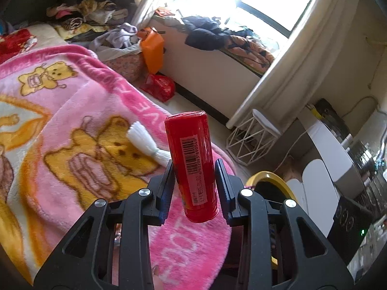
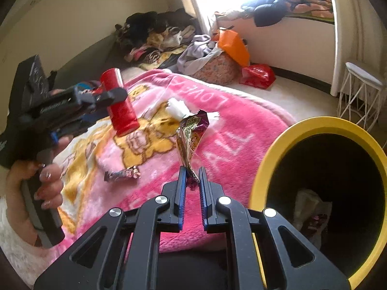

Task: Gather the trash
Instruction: 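Carry the red tube and candy wrapper over the yellow bin with both tools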

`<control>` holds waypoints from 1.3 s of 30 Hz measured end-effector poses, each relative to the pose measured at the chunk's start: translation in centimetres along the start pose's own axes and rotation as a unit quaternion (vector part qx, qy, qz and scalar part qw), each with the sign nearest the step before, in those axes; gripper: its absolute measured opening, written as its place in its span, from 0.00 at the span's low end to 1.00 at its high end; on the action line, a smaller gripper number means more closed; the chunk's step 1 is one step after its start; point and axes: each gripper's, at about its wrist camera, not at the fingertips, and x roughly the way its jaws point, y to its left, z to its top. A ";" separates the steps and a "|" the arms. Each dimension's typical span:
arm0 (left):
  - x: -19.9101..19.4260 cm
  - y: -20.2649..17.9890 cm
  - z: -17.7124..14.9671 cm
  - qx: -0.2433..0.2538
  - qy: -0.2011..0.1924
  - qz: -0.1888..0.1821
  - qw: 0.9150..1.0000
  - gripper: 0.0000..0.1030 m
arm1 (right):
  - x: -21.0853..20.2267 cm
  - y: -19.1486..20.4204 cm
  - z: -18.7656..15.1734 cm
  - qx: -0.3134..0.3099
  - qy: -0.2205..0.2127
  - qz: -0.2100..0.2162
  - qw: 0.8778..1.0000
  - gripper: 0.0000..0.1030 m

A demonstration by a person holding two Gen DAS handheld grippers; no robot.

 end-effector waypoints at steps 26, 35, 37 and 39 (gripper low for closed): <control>0.1 -6.9 -2.8 0.077 0.006 -0.043 0.996 0.25 | -3.7 -4.9 0.2 0.055 -0.045 -0.050 0.996 0.10; 0.3 -8.7 -4.0 0.096 0.013 -0.055 0.994 0.25 | -5.0 -6.6 -0.3 0.068 -0.055 -0.072 0.994 0.10; 0.4 -9.1 -4.2 0.101 0.013 -0.057 0.993 0.25 | -5.3 -7.0 -0.4 0.072 -0.058 -0.079 0.993 0.10; 0.5 -9.4 -4.3 0.105 0.014 -0.058 0.993 0.25 | -5.7 -7.5 -0.5 0.077 -0.061 -0.083 0.992 0.10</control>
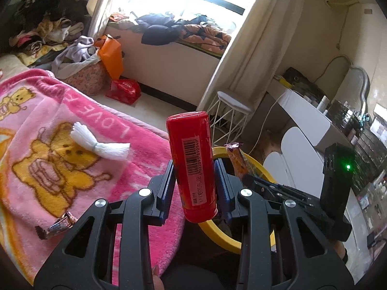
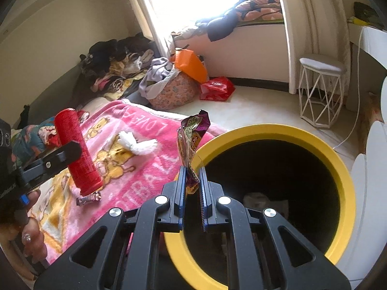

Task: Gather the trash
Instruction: 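Carry the red tube and candy wrapper over the yellow bin with both tools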

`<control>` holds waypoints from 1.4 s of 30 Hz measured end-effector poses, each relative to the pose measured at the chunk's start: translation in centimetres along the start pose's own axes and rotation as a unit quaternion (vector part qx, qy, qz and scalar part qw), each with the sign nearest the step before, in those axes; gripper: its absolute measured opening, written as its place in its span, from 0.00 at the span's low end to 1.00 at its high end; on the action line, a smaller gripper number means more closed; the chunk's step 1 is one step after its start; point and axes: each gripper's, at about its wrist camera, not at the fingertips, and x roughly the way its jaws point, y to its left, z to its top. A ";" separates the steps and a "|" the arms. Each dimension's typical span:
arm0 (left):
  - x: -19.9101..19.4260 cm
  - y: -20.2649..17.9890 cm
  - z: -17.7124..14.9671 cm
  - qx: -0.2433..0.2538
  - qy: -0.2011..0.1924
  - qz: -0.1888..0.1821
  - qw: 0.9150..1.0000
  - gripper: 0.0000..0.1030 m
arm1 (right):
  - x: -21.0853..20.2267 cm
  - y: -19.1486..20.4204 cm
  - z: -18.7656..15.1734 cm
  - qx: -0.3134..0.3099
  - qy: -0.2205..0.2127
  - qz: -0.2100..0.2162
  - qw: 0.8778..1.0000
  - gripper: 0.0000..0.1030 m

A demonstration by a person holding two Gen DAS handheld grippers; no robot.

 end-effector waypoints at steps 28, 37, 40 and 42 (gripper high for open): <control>2.8 -5.1 -1.8 0.056 0.029 -0.031 0.998 0.25 | -1.9 -6.1 0.1 0.054 -0.025 -0.063 0.996 0.10; 4.5 -6.4 -2.9 0.072 0.052 -0.040 0.995 0.25 | -1.5 -7.7 -0.4 0.073 -0.016 -0.082 0.994 0.10; 5.1 -6.6 -3.3 0.075 0.062 -0.045 0.994 0.25 | -1.3 -8.0 -0.5 0.077 -0.013 -0.084 0.993 0.10; 5.6 -6.8 -3.6 0.078 0.069 -0.047 0.993 0.25 | -1.2 -8.3 -0.7 0.078 -0.010 -0.085 0.993 0.10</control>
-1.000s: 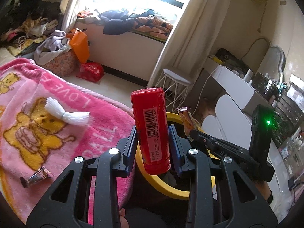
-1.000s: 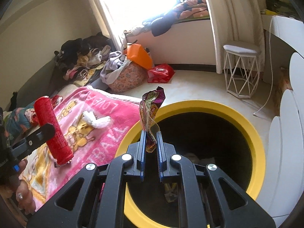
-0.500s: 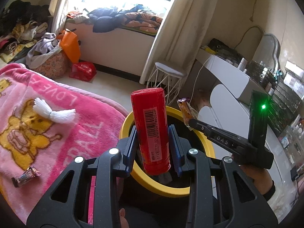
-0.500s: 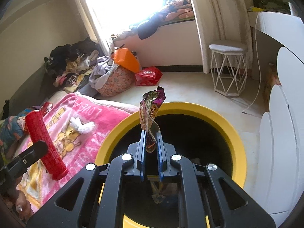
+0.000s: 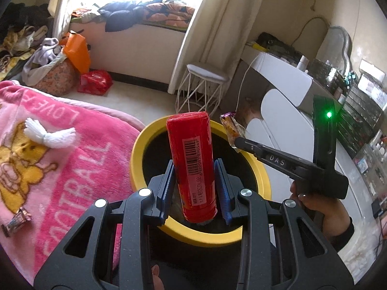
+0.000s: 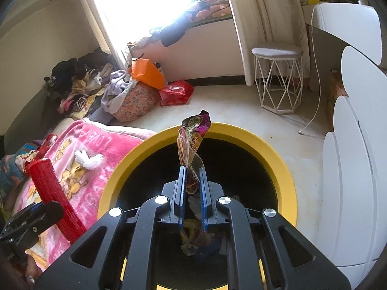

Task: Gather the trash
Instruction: 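Carry the red tube and candy wrapper over the yellow bin with both tools, then open both tools to drop the tube and wrapper into the bin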

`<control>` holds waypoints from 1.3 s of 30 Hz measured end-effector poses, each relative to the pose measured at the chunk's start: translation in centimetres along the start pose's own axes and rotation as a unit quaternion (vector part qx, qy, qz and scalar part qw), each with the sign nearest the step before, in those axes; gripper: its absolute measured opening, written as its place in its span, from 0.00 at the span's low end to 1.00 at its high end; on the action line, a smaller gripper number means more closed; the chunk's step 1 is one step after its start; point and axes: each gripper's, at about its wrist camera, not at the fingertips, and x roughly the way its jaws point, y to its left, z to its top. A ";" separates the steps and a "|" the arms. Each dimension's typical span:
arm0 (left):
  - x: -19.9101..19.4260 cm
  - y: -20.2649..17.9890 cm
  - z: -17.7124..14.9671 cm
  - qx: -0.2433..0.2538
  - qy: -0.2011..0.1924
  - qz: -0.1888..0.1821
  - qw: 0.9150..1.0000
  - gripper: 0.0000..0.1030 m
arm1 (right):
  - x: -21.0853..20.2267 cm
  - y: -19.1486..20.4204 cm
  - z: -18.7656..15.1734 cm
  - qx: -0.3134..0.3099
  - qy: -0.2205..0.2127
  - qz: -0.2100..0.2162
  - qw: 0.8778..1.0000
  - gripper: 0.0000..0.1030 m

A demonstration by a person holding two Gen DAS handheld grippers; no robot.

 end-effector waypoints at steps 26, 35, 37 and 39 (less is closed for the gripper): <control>4.8 -0.6 -0.1 0.014 0.045 -0.001 0.999 0.28 | 1.1 -2.0 -0.8 0.021 0.031 0.004 0.999 0.17; 3.0 -0.9 0.3 0.031 0.015 0.008 0.999 0.86 | -0.3 -2.5 -0.2 0.041 0.004 0.004 0.999 0.38; 2.3 -1.0 0.3 0.034 0.004 0.014 0.999 0.90 | -0.6 -2.4 0.0 0.040 -0.005 0.004 0.999 0.42; 1.7 -0.9 0.4 0.038 -0.007 0.020 0.999 0.90 | -1.2 -2.1 0.2 0.039 -0.019 0.003 0.999 0.50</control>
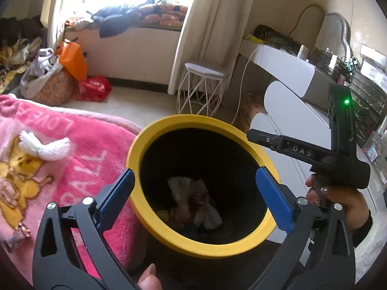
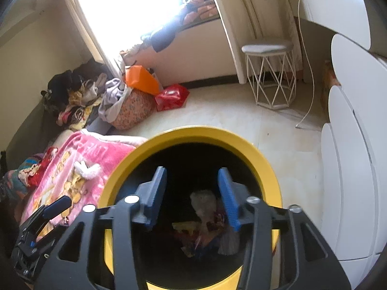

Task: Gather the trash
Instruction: 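Open both tools to drop the tube and wrapper into the bin, then move both tools back toward the white bundle and wrapper on the blanket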

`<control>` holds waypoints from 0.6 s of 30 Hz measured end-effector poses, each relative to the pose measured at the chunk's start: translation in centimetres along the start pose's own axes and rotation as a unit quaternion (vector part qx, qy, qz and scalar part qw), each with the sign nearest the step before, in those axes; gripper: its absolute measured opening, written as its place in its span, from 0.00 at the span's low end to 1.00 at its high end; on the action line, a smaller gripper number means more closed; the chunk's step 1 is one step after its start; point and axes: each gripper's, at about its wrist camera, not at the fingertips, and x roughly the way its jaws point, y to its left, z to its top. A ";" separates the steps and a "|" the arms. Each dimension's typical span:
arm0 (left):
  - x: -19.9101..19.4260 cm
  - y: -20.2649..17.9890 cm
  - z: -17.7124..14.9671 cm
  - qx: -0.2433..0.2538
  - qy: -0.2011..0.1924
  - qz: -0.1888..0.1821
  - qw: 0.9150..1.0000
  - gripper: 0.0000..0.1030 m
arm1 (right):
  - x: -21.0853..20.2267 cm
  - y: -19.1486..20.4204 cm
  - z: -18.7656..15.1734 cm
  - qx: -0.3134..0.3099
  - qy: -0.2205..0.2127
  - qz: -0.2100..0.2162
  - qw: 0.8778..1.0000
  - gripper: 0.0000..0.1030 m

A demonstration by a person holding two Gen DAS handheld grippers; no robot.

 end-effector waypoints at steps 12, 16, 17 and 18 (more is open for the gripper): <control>-4.0 1.8 0.3 -0.004 -0.055 0.040 0.998 0.90 | -1.9 2.9 0.5 -0.038 -0.045 0.015 0.998 0.62; -5.2 3.0 0.3 -0.014 -0.064 0.050 0.997 0.90 | -2.2 4.4 0.2 -0.056 -0.049 0.022 0.997 0.64; -5.5 3.3 0.2 -0.015 -0.067 0.054 0.996 0.90 | -2.2 4.9 0.2 -0.061 -0.050 0.026 0.997 0.64; -5.9 3.8 0.2 -0.019 -0.071 0.060 0.996 0.90 | -2.2 5.3 0.2 -0.064 -0.051 0.028 0.996 0.64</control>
